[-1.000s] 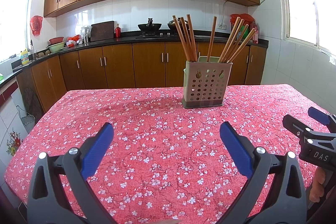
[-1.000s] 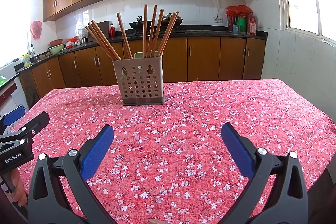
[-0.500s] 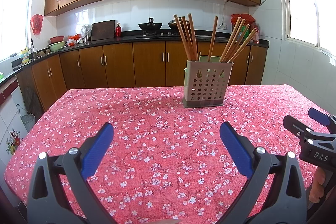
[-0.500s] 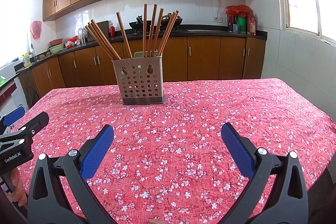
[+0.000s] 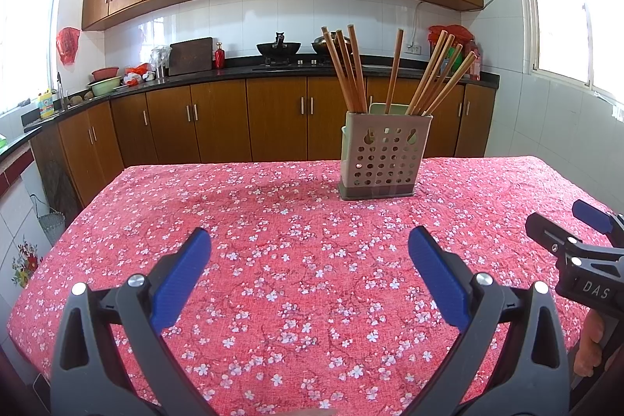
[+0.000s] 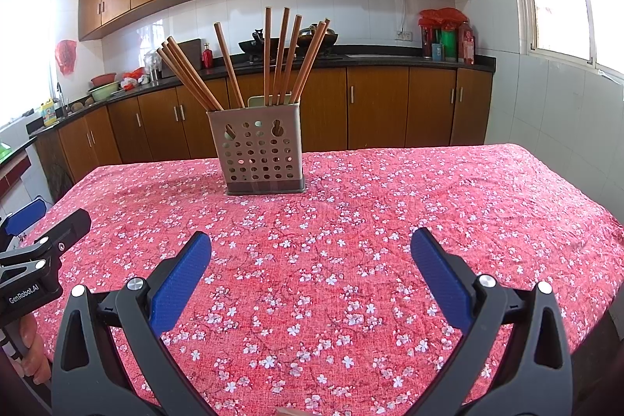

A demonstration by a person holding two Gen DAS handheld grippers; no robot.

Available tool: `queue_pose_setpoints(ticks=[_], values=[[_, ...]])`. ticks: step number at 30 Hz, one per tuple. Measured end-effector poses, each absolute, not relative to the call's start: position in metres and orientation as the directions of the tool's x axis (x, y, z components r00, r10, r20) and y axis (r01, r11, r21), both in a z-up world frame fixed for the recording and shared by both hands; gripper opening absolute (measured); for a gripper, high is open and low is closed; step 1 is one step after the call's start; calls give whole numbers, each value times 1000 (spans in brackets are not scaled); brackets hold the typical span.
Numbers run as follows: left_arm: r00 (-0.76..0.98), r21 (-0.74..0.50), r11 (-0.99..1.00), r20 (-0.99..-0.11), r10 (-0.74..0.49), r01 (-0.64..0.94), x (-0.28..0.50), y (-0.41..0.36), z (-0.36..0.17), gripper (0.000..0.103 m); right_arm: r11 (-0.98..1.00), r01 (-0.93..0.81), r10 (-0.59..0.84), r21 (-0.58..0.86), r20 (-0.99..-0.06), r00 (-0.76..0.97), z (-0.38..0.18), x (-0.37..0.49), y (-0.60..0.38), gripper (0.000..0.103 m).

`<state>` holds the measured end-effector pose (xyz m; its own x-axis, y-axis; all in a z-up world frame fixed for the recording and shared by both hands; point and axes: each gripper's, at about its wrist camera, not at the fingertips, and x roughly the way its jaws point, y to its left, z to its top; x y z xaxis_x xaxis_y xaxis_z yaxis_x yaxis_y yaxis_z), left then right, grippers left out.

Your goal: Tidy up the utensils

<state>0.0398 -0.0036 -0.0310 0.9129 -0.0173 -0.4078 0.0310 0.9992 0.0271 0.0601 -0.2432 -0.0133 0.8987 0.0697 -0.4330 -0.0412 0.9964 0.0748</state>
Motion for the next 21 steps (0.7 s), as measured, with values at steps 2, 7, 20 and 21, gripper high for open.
queue_pose_setpoints(ticks=[2,7,20,21], values=[[913,28,999,-408,-16,30,40,-3,-31,99,996,-41,69,75,-433,899,-14,60,-243,101],[912,27,999,-409,-17,30,40,-2,-32,99,996,-40,69,75,-433,899,-14,60,-243,101],[912,22,1000,-411,-8,19,40,2,-34,99,996,-39,69,78,-434,898,-14,58,-245,101],[911,21,1000,-413,-10,20,40,2,-34,99,996,-38,69,79,-434,898,-15,58,-245,101]])
